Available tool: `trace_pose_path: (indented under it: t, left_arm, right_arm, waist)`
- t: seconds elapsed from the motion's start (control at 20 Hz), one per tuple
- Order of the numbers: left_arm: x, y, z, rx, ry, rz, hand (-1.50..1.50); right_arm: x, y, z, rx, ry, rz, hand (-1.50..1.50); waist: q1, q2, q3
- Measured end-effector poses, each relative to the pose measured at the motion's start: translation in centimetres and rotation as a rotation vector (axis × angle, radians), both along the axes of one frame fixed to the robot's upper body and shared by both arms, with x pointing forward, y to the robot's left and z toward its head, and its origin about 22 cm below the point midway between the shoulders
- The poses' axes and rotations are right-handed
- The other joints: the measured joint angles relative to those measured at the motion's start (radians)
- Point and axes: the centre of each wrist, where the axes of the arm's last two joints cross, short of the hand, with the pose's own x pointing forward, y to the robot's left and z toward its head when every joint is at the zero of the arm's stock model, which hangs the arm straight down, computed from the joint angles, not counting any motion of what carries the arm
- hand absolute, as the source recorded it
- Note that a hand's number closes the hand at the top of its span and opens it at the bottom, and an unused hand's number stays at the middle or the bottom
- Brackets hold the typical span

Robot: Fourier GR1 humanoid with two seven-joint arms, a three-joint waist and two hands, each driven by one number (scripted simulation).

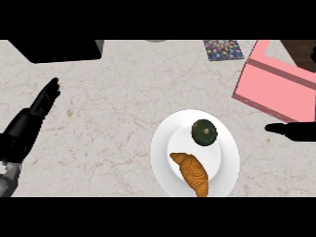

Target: Pick the squash from the plate and place it in the cardboard box

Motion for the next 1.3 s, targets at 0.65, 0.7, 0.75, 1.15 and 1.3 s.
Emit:
trace_pose_path:
  t: [0.65,0.7,0.75,1.15,1.3]
  left_arm:
    - [1.3,-2.1,0.4,0.003,-0.082,-0.159,0.00]
    - [1.5,-2.3,0.6,0.002,-0.083,-0.167,0.00]
    - [1.6,-2.3,0.5,0.003,-0.085,-0.169,0.00]
    - [2.2,-3.1,0.7,0.002,-0.089,-0.202,0.00]
    - [2.5,-3.5,1.0,0.000,-0.088,-0.206,0.00]
  right_arm:
    - [-6.1,2.0,3.5,-0.591,0.039,0.031,-1.50]
    - [-6.3,2.5,3.8,-0.639,0.070,0.036,-1.50]
    - [-6.5,3.1,3.7,-0.682,0.102,0.042,-1.50]
    - [-8.2,9.3,4.0,-0.930,0.297,0.027,-1.50]
    - [-8.7,11.9,3.8,-0.985,0.353,0.006,-1.50]
  waist:
    - [0.067,0.020,0.001]
    - [0.072,0.021,0.001]
    - [0.076,0.022,0.001]
    - [0.107,0.026,0.001]
    - [0.108,0.025,0.001]
